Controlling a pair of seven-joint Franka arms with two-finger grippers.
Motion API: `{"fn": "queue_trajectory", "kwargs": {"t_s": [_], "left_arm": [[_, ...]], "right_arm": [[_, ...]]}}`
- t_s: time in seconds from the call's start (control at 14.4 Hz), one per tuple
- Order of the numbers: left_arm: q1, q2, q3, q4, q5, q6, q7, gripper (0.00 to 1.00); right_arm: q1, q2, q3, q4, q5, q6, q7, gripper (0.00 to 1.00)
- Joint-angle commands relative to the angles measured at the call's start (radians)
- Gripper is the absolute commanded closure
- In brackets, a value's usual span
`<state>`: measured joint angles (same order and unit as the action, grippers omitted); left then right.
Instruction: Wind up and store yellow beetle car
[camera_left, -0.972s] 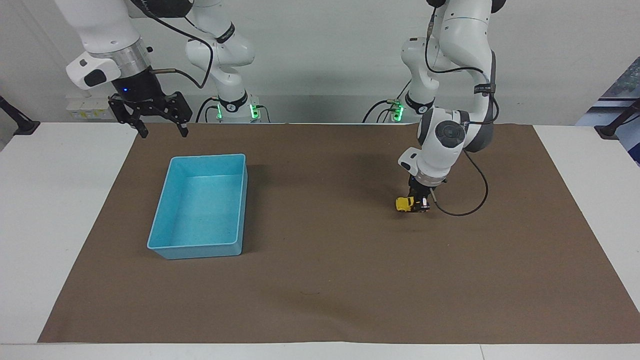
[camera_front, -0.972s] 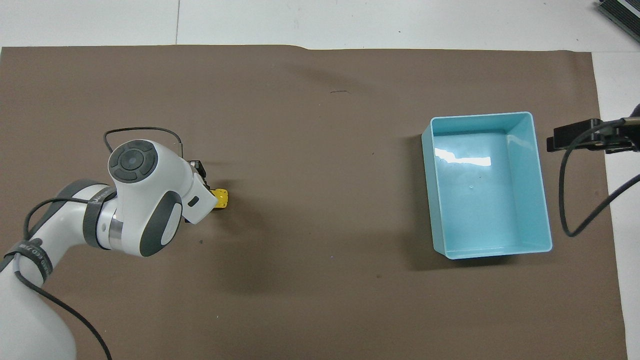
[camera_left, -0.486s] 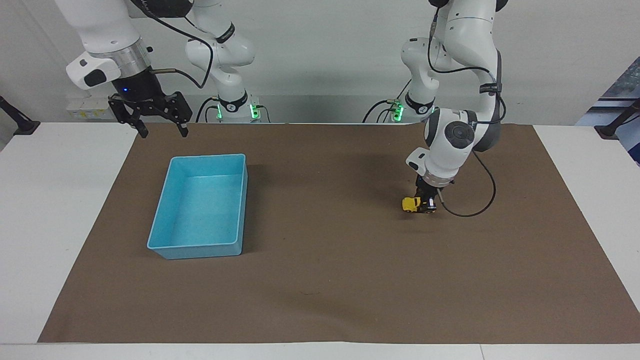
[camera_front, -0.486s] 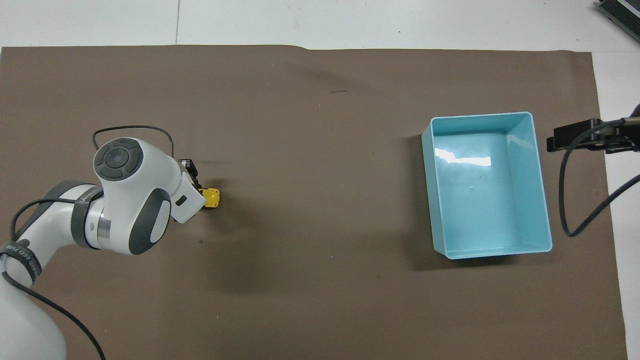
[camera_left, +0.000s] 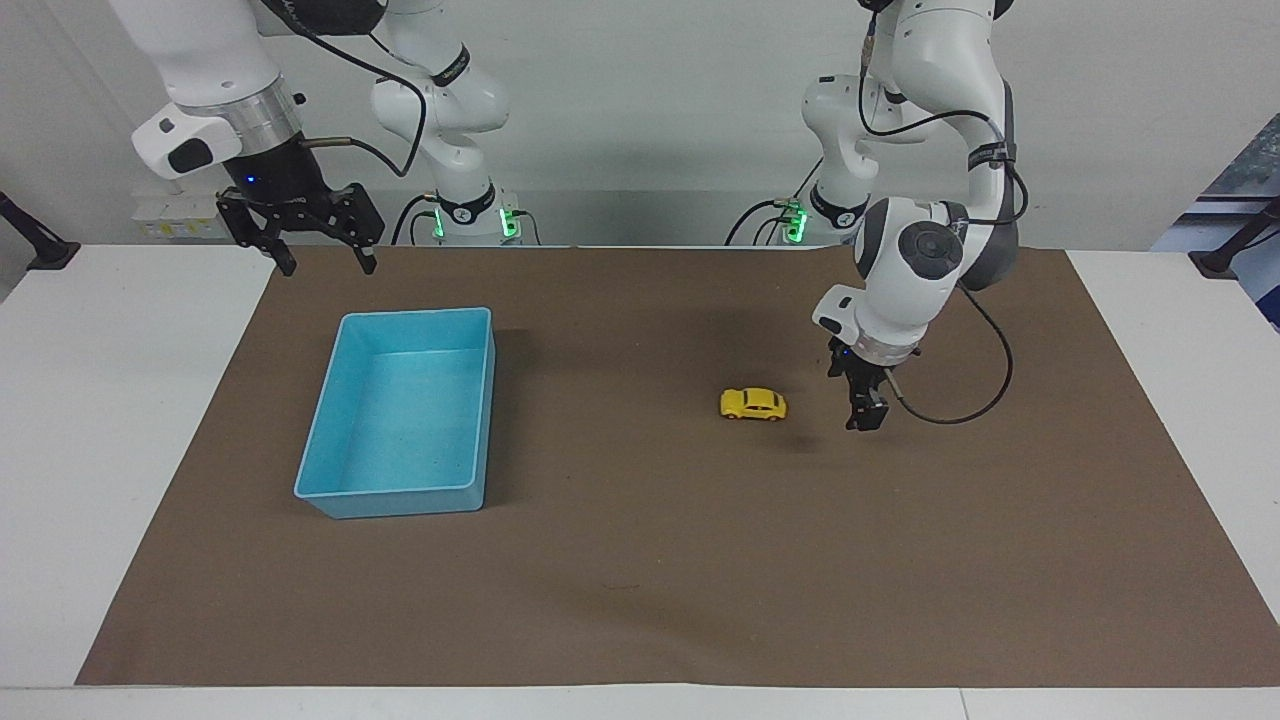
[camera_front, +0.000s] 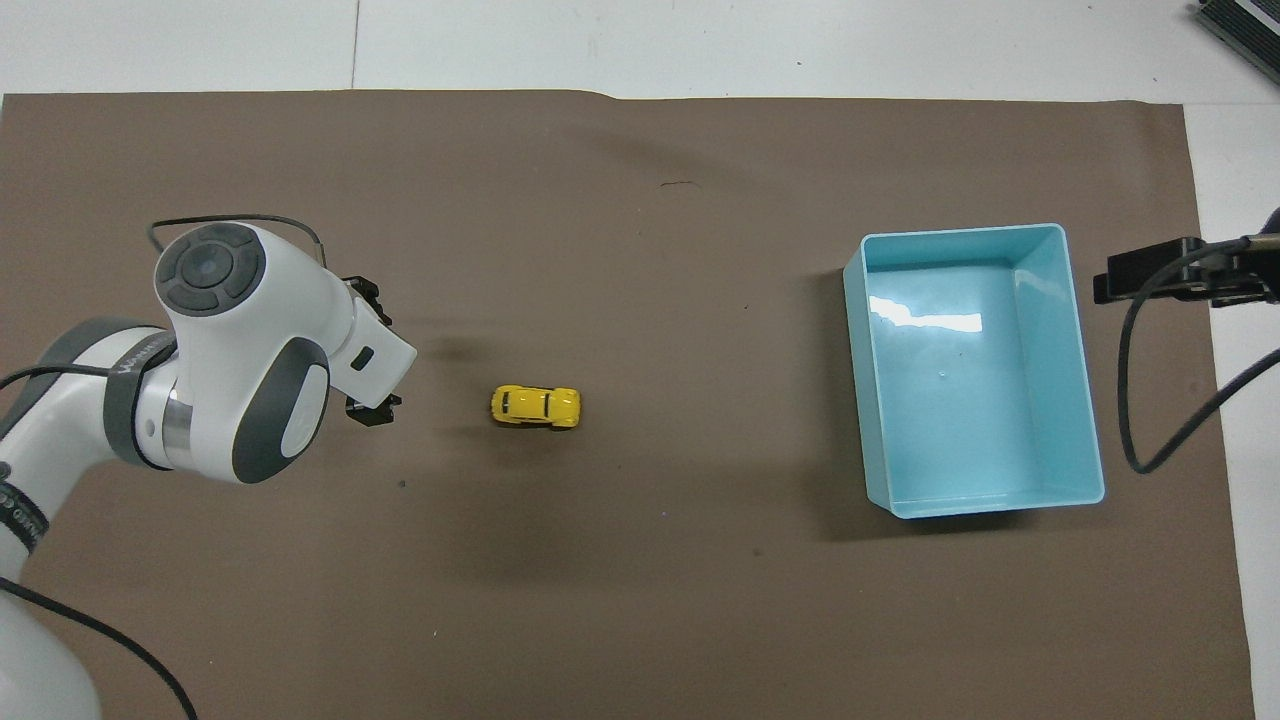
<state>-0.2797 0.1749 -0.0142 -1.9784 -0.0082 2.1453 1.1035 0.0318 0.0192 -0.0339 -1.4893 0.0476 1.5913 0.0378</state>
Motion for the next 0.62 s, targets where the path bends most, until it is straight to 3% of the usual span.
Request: {"fn": "queue_trajectory", "kwargs": {"t_s": [0.0, 0.56], "left_arm": [[-0.001, -0.006, 0.013, 0.056, 0.017, -0.060, -0.207, 0.00], [0.129, -0.017, 0.028, 0.268, 0.033, -0.154, -0.765, 0.00]], "right_arm": [[-0.010, -0.019, 0.008, -0.019, 0.000, -0.008, -0.010, 0.00], [-0.007, -0.019, 0.014, -0.019, 0.003, -0.010, -0.016, 0.00]]}}
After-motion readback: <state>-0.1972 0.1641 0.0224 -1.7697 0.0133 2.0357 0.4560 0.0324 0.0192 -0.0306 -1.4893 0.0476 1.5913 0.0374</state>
